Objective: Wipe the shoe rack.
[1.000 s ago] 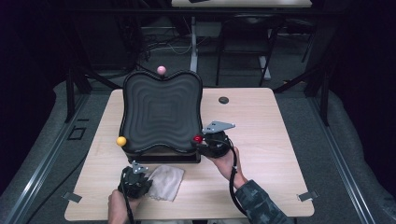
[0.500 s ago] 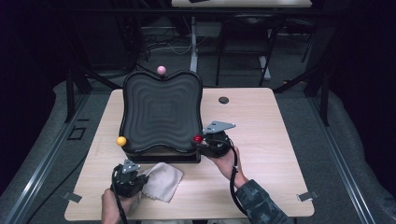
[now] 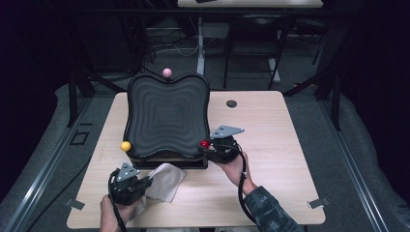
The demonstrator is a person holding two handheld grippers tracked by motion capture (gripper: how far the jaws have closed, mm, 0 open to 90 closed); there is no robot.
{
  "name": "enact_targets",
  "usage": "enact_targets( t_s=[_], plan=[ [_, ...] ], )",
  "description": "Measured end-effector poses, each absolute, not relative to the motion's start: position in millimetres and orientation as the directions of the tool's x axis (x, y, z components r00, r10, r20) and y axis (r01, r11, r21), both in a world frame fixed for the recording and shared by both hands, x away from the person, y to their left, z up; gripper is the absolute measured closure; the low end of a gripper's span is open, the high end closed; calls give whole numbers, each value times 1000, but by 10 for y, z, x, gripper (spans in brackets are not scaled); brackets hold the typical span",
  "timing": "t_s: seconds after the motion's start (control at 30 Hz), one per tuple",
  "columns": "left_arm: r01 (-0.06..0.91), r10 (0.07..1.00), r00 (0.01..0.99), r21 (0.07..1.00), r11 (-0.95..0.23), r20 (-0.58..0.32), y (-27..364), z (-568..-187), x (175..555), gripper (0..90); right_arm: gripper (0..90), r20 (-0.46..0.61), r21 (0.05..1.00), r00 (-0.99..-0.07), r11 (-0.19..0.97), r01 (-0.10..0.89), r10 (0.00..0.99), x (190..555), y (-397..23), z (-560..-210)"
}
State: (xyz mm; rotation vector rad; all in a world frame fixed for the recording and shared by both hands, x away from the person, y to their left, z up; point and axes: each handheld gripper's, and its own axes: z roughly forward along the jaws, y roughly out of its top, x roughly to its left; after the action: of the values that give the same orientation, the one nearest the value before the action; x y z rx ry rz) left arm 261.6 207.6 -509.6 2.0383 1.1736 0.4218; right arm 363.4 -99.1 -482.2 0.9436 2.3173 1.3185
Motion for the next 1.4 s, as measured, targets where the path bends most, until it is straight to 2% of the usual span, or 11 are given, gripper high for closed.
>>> enact_targets(
  t_s=[0.53,0.8,1.4],
  plan=[
    [535,850,516,815,-220,-109,2164,-4745,2626,842,600,49,852,-736,356,384,675,3632,-992,-4829],
    [497,850,519,840,-218,-86,2124,-4561,2720,840,600,48,853,-733,354,383,678,3626,-991,-4833],
    [408,867,498,882,-237,2,1894,-4010,3349,841,600,48,855,-733,352,381,679,3623,-991,-4837]
  ],
)
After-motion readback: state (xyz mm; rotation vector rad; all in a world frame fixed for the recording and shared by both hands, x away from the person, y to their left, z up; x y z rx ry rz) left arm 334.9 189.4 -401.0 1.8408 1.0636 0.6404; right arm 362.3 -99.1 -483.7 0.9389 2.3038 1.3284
